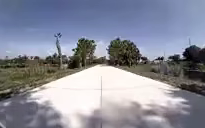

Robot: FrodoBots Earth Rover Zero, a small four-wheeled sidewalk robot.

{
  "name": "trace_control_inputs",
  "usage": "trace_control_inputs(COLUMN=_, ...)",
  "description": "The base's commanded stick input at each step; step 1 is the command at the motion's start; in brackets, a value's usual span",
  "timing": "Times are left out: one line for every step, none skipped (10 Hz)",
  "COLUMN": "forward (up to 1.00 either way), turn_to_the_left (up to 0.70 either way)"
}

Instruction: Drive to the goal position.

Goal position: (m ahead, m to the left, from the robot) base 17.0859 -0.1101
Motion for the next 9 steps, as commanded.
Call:
trace_control_inputs(forward=0.85, turn_to_the_left=0.0)
trace_control_inputs(forward=0.85, turn_to_the_left=0.0)
trace_control_inputs(forward=0.85, turn_to_the_left=0.0)
trace_control_inputs(forward=0.85, turn_to_the_left=0.0)
trace_control_inputs(forward=0.85, turn_to_the_left=0.0)
trace_control_inputs(forward=0.85, turn_to_the_left=0.0)
trace_control_inputs(forward=0.85, turn_to_the_left=0.0)
trace_control_inputs(forward=0.85, turn_to_the_left=0.0)
trace_control_inputs(forward=0.85, turn_to_the_left=0.0)
